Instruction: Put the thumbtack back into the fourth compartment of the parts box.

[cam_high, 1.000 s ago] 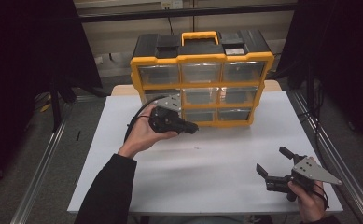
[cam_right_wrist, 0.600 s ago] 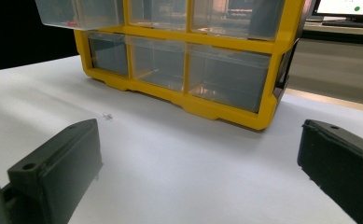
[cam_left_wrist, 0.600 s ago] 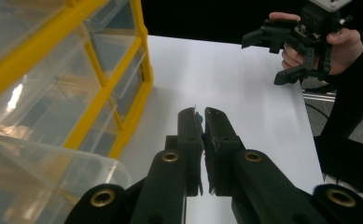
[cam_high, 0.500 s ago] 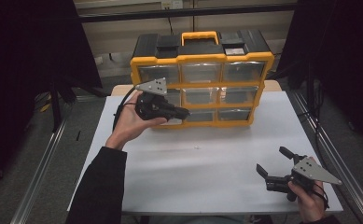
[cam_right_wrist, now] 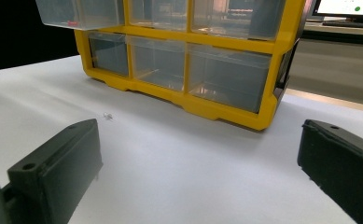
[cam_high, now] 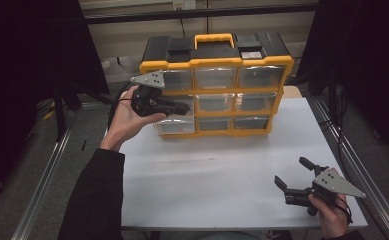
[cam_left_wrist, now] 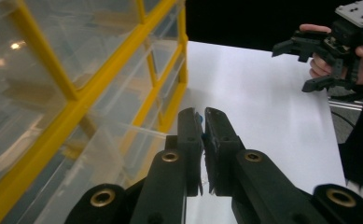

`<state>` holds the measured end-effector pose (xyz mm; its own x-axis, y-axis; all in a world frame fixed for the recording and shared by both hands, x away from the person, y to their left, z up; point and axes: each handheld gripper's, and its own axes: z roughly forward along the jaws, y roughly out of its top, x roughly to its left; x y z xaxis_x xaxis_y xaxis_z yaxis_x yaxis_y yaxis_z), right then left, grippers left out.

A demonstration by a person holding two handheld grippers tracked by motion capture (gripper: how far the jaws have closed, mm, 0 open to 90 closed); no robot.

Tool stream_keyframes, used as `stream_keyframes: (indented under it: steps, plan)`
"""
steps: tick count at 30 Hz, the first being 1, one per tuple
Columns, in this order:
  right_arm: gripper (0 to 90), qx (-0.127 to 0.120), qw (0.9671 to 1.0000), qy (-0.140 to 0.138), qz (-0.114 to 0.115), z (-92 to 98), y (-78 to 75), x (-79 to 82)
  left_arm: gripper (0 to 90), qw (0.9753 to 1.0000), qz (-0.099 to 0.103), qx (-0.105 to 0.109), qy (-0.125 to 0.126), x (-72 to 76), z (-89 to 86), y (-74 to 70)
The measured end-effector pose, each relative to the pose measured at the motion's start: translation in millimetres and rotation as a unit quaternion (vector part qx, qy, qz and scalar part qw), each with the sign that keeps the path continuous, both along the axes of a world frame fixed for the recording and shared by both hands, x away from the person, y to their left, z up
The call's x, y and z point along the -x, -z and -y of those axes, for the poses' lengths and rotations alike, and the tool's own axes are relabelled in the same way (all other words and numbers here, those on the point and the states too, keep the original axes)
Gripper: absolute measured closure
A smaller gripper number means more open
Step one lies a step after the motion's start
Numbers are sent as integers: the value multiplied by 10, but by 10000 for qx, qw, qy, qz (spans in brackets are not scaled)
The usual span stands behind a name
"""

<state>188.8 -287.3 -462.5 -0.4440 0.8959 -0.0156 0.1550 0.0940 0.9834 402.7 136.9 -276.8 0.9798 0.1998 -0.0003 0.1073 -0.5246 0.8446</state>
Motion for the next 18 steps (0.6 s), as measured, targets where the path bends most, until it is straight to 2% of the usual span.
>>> stream_keyframes:
  steps: [2,10,13,16,17,18]
  plan:
    - [0,1,10000,-1,-1,3,0,0,859,10000,-17,-5,-58,-11,-18,3]
    - [0,1,10000,-8,-6,4,-1,2,859,9988,0,-339,-344,-154,-97,-15]
    - [0,-4,10000,-2,-12,1,1,1,858,9980,-67,-428,-453,-213,-135,14]
    - [0,7,10000,10,-29,1,2,-1,858,9959,-132,-671,-591,-252,-140,57]
    - [0,7,10000,13,-20,1,2,-1,858,9952,-93,-773,-596,-264,-138,60]
    - [0,8,10000,0,-17,3,1,-1,858,9950,-146,-799,-574,-272,-138,60]
